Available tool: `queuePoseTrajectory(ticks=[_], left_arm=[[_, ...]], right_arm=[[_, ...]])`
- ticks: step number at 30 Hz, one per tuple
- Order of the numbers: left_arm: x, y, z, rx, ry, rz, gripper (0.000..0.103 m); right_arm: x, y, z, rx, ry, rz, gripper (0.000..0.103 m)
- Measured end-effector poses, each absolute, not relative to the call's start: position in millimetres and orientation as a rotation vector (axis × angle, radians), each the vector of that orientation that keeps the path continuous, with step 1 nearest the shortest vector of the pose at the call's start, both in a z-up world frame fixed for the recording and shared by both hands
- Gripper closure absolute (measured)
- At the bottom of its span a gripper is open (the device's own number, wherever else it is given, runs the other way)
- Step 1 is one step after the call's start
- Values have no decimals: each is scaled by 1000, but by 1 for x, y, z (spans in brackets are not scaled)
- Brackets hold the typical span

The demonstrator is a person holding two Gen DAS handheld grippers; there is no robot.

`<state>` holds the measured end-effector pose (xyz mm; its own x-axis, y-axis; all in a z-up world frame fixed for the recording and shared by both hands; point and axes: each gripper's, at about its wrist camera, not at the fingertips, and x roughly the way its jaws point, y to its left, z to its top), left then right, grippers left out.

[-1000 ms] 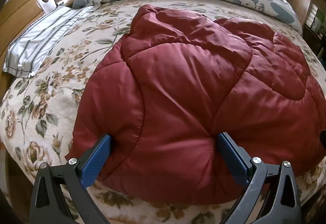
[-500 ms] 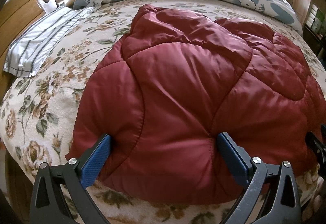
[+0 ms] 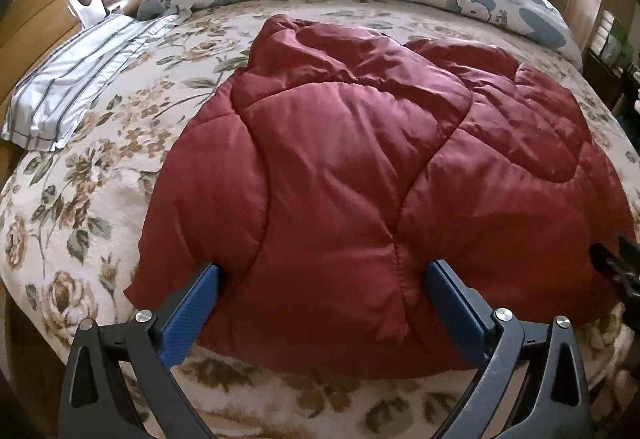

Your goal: Fold large clothes

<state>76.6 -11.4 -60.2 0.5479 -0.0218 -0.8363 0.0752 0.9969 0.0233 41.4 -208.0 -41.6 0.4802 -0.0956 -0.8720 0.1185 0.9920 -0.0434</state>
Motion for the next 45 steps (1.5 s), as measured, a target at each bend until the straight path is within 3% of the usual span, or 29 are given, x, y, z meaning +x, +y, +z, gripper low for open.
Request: queuePoseTrajectory(ticks=[4, 11, 21, 45], left_arm=[[82, -15, -60, 65, 992, -55, 0], [95, -23, -63, 87, 997, -52, 0], [102, -24, -70, 83, 987, -47, 0], [80, -15, -57, 63, 1006, -60, 0]], right_arm=[[34, -191, -28, 0, 1013, -74, 3], [55, -196, -59, -36, 1089, -98, 0], [60, -211, -63, 4, 1078, -128, 0], [38, -220, -40, 73, 1084, -116, 1]])
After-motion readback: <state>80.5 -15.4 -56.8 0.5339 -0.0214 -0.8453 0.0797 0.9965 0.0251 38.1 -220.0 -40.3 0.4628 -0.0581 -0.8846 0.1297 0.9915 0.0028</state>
